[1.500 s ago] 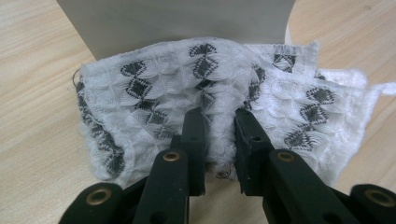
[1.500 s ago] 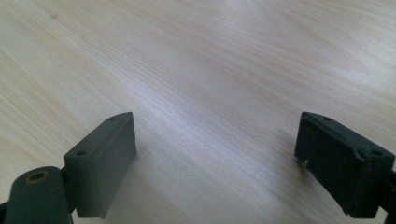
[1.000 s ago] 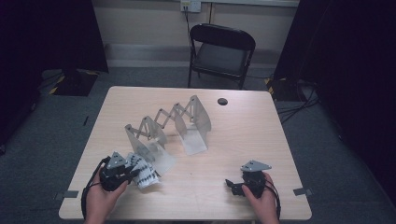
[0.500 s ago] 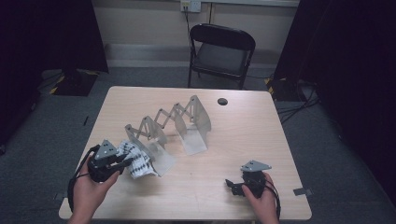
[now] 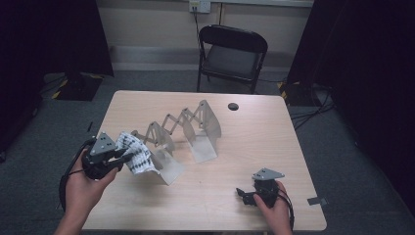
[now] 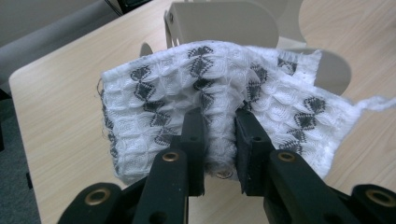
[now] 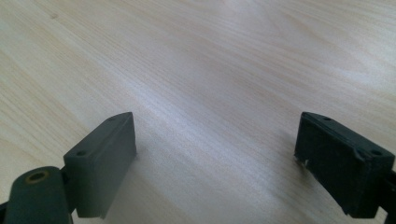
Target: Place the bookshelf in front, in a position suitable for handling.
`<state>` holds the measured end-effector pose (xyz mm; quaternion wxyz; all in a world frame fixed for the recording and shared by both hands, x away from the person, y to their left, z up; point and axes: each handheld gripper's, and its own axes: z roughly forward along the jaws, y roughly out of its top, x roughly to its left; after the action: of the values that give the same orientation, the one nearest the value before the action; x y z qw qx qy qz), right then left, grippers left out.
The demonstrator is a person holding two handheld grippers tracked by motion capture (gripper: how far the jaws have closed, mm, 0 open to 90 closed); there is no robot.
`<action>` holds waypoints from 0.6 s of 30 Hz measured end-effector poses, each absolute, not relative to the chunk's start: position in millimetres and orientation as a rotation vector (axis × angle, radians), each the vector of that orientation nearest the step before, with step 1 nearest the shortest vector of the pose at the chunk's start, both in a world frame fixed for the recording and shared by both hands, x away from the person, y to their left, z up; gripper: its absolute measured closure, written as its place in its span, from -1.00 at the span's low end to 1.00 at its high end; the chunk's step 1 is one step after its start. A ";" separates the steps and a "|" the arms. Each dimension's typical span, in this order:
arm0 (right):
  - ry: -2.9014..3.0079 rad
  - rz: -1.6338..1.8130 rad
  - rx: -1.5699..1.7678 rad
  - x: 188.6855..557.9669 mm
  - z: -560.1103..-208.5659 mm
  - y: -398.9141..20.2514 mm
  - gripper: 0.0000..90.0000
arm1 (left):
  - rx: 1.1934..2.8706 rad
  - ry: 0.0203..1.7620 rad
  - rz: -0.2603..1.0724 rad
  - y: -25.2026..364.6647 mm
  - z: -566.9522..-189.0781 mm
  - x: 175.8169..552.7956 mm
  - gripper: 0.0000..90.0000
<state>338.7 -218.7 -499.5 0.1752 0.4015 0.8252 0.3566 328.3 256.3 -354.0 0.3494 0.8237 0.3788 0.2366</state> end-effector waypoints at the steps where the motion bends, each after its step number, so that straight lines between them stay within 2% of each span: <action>1: 2.338 1.010 1.137 338.7 -499.5 -218.7 -0.73 | 2.138 0.981 0.612 256.0 -357.9 329.1 0.68; 18: 2.338 1.010 1.137 338.7 -499.5 -218.7 -0.73 | 2.182 1.022 0.543 254.7 -418.0 338.5 0.67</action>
<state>338.7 -218.7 -499.5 0.1752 0.4015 0.8252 0.3566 338.5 254.7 -418.0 0.3295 0.8342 0.3905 0.2074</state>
